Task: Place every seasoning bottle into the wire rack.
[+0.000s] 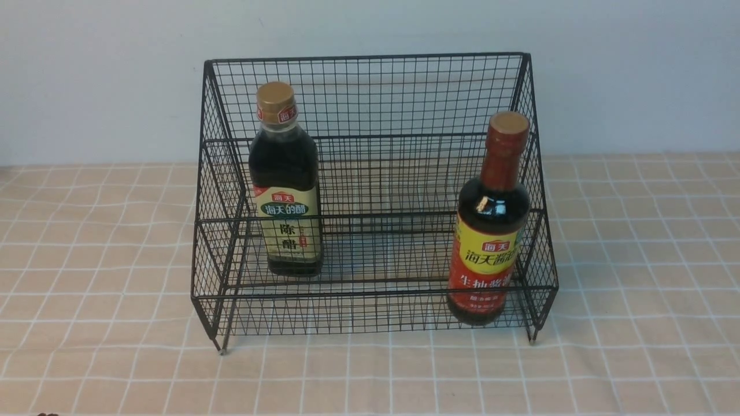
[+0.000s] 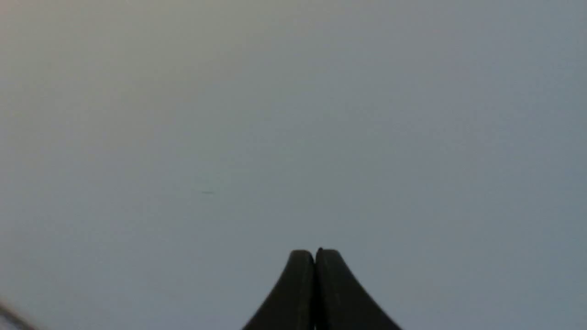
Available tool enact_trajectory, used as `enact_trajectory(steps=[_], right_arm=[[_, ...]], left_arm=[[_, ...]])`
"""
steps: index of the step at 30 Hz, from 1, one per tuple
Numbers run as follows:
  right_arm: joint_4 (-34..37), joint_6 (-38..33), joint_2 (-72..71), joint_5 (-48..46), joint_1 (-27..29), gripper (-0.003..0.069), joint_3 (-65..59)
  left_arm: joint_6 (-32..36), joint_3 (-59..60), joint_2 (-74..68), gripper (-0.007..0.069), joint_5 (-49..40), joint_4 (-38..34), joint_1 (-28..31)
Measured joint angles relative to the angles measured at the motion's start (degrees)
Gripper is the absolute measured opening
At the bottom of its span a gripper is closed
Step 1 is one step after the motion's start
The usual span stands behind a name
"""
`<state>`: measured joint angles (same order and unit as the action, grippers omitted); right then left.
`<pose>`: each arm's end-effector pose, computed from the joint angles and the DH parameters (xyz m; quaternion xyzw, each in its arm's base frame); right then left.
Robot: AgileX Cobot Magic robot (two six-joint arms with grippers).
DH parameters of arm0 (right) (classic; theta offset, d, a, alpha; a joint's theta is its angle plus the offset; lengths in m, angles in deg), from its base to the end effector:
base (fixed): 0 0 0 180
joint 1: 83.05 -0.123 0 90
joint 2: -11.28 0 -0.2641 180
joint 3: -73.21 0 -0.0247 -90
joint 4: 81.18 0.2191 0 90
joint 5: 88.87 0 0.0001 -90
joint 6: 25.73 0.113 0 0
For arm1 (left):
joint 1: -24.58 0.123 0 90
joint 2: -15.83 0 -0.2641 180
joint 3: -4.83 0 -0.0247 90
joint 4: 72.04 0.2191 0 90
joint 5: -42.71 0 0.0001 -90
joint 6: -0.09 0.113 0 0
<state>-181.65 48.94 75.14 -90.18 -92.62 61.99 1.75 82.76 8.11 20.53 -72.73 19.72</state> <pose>0.1957 0.0303 0.4699 -0.1761 0.5816 -0.1189 0.7852 0.0622 -0.0058 0.1650 0.0428 0.8070 -0.0216 0.5886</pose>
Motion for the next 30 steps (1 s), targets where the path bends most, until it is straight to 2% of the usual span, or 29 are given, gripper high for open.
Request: enact_trajectory(steps=[3,4,6,8,10,12,13,14,16,17,18,21,30], right_arm=[[2.74,-11.01,-1.11,-13.27,0.00,-0.0012,0.07],[5.58,-14.73,-1.31,-19.45,0.00,-0.0012,0.07],[12.91,-19.70,-1.54,-29.33,0.00,-0.0012,0.09],[23.36,-24.15,-1.81,-38.68,0.06,-0.0012,0.09],[43.16,-36.23,-1.86,-50.54,0.33,-0.0012,0.09],[61.30,-47.51,-1.86,-56.02,0.38,-0.0012,0.03],[65.00,-48.63,-1.86,-56.22,0.38,-0.0013,-0.06],[75.67,-55.16,-1.86,-56.41,0.38,-0.0013,-0.52],[90.53,-65.43,-2.45,-53.19,0.38,-0.0013,-1.58],[92.88,-66.93,-2.63,-52.35,0.32,-0.0013,-1.80],[100.48,-71.25,-3.81,-49.48,0.32,-0.0013,-2.58],[105.33,-74.67,-7.39,-45.13,0.32,-0.0013,-4.50],[109.17,-72.64,-29.88,-27.20,0.32,-0.0013,-20.54]], left_arm=[[0.00,0.00,0.00,-0.0007,0.00,0.00,0.00],[0.00,0.00,0.00,-0.0007,0.00,0.00,0.00],[0.00,0.00,0.00,-0.0007,0.00,0.00,0.00],[0.00,0.00,0.00,-0.0007,0.00,0.00,0.00],[0.00,0.00,0.00,-0.0007,0.00,0.00,0.00],[0.00,0.00,0.00,-0.0007,0.00,0.00,0.00],[0.00,0.00,0.00,-0.0007,0.00,0.00,0.00],[0.00,0.00,0.00,-0.0007,0.00,0.00,0.00],[0.00,0.00,0.00,-0.0007,0.00,0.00,0.00],[0.00,0.00,0.00,-0.0007,0.00,0.00,0.00],[0.00,0.00,0.00,-0.0007,0.00,0.00,0.00],[0.00,0.00,0.00,-0.0007,0.00,0.00,0.00],[0.00,0.00,0.00,-0.0007,0.00,0.00,0.00]])
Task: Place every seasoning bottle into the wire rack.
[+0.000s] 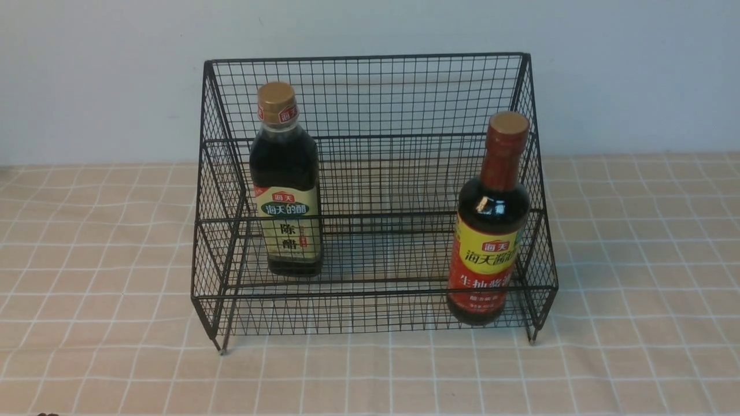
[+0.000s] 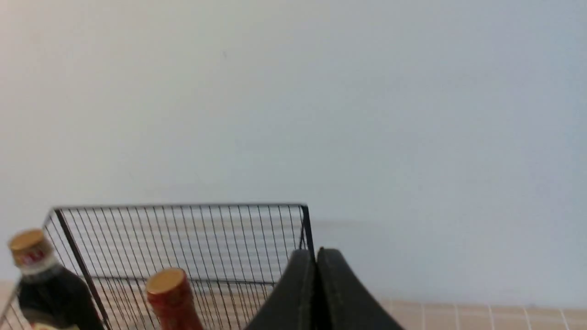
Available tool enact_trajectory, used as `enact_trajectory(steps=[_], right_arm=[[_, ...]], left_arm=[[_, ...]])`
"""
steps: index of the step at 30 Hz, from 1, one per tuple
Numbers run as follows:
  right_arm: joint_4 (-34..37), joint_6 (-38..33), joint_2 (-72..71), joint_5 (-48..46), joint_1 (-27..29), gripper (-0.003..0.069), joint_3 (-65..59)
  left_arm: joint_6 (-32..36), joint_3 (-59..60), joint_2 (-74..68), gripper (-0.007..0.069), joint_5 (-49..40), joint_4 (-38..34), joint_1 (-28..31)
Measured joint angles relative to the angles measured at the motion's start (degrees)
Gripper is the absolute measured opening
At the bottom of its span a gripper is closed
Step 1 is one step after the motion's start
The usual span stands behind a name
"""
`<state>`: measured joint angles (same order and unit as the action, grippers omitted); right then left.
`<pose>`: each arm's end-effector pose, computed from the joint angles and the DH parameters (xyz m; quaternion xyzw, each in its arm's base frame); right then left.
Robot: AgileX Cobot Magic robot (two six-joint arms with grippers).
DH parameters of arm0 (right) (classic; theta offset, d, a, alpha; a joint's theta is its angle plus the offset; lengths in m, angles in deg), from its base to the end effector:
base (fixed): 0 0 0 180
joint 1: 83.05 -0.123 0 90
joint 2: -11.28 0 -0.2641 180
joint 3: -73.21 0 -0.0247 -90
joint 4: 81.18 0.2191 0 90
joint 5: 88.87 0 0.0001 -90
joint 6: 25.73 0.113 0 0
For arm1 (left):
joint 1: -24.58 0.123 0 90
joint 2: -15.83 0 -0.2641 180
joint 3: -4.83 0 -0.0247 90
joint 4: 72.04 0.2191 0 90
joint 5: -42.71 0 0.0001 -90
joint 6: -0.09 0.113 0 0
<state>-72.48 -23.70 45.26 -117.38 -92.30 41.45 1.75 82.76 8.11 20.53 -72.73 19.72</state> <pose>0.0806 0.0214 0.3752 -0.0218 0.7308 0.1382 0.6681 0.0622 -0.0058 0.1650 0.0428 0.8070 -0.0216 0.5886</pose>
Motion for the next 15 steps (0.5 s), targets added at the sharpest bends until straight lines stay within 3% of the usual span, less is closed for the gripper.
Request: enact_trajectory(steps=[9,15], right_arm=[[4.99,1.79,-19.50,2.68,0.00,-0.0013,-8.59],[3.55,1.23,-25.59,2.58,0.00,-0.0013,-8.71]], left_arm=[[0.00,0.00,0.00,-0.0007,0.00,0.00,0.00],[0.00,0.00,0.00,-0.0007,0.00,0.00,0.00]])
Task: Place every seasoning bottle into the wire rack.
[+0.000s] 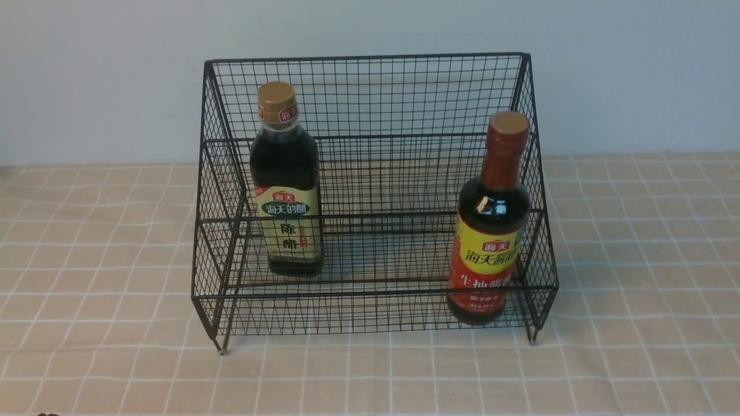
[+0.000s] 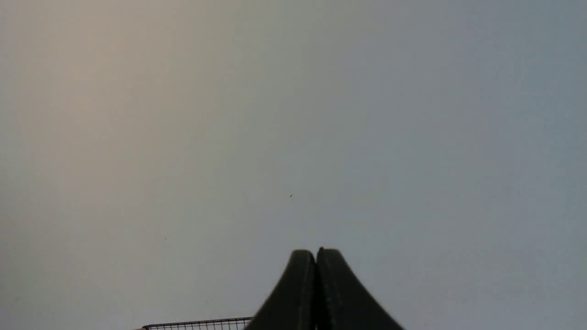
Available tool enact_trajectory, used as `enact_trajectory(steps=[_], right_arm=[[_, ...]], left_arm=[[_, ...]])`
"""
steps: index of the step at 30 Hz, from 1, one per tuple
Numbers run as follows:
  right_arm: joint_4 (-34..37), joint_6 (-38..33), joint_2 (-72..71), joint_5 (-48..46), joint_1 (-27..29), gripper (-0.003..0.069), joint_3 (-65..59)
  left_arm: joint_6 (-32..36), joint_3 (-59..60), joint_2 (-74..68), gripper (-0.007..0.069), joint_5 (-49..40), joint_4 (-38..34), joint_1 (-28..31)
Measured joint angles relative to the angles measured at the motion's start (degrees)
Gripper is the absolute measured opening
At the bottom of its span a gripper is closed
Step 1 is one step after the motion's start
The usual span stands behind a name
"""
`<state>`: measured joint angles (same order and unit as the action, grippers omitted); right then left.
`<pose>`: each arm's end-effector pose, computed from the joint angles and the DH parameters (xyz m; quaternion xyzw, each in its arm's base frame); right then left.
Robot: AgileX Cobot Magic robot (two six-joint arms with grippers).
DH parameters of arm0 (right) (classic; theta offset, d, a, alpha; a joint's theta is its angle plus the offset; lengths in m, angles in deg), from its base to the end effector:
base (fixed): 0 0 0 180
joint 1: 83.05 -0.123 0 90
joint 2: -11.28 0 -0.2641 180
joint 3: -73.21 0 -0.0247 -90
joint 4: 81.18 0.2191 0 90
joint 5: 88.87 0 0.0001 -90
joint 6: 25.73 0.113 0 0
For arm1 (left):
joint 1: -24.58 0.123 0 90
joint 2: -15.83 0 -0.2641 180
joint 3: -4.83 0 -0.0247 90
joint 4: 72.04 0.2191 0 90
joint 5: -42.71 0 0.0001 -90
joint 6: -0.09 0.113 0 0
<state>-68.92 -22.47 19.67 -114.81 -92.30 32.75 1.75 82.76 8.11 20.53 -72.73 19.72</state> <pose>-0.0059 0.0097 0.3547 -0.0104 0.6041 0.1901 0.7738 0.0622 -0.0058 0.1650 0.0428 0.8070 -0.0216 0.5886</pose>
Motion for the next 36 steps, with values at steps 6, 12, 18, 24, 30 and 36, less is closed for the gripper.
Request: enact_trajectory(steps=[6,12,18,24,30,36], right_arm=[[-6.19,-2.31,-1.09,-0.13,0.00,-0.0013,0.00],[-14.52,-3.58,-1.15,-2.01,0.00,-0.0013,-2.16],[-14.83,-4.47,-1.15,-1.09,0.00,-0.0013,-9.82],[-12.25,-4.70,-1.15,2.29,0.00,-0.0013,-21.83],[-11.94,-4.70,-1.09,5.64,1.11,-0.0014,-34.16],[-11.44,-4.10,-0.99,5.27,8.72,-0.0014,-37.48]], left_arm=[[0.00,0.00,0.00,-0.0007,0.00,0.00,0.00],[0.00,0.00,0.00,-0.0007,0.00,0.00,0.00],[0.00,0.00,0.00,-0.0007,0.00,0.00,0.00],[0.00,0.00,0.00,-0.0007,0.00,0.00,0.00],[0.00,0.00,0.00,-0.0007,0.00,0.00,0.00],[0.00,0.00,0.00,-0.0007,0.00,0.00,0.00]])
